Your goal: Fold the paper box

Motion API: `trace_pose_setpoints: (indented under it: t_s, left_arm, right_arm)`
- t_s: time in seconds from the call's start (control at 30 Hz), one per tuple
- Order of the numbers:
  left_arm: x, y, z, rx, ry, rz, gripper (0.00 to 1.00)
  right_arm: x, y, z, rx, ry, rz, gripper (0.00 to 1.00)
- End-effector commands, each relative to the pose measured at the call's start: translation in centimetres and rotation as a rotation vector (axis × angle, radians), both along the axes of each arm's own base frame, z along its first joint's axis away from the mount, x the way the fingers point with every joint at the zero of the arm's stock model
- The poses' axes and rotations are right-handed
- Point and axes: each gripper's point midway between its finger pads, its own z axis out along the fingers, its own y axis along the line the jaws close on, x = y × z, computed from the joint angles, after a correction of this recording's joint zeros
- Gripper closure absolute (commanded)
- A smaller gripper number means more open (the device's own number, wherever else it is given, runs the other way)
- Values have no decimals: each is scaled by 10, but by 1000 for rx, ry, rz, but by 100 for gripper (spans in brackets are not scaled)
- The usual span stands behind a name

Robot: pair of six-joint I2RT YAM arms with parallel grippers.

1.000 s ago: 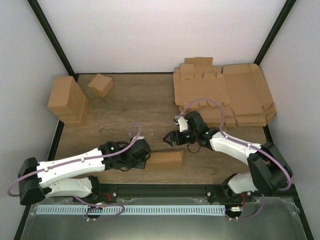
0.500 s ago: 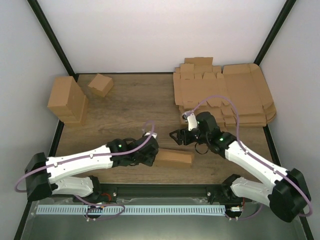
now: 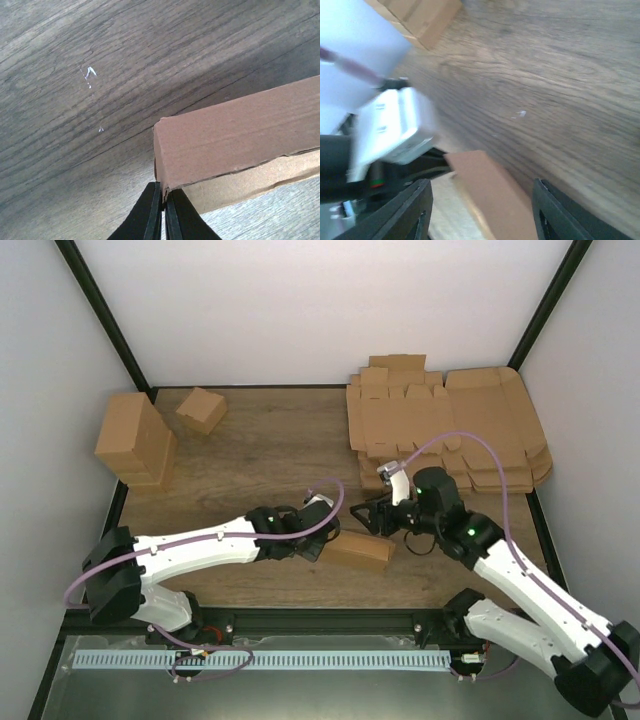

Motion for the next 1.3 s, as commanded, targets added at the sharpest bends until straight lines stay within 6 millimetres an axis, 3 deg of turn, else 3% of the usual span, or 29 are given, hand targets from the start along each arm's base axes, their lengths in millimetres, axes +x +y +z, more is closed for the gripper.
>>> trace_pose_setpoints:
  t_s: [0.0,0.17,0.33,0.5,0.67,0.87,1.27]
  left_arm:
    - [7,-8,10,-64,6,59,95]
    - [4,-14,6,-105,38,78,89]
    - [0,-15,1,-121,60,85,84]
    - [0,-15,-1,-136,77,124,85]
    - [1,-10,-1,-156,83,210,96]
    - [2,-4,-1,-166,85,275,96]
    - [1,-8,-4,-150,97,247,96]
  right_arm:
    - [-36,7,23,181,97,76,47]
    - [-57,12,-5,266,227,98,70]
    - [-68,15,-8,307,235,76,98]
    - [-73,15,-28,270,256,9,99]
    - [-70,15,-48,243,269,-49,99]
    - [-61,12,-67,213,277,-114,99]
    - [-38,10,-65,225,201,-201,99]
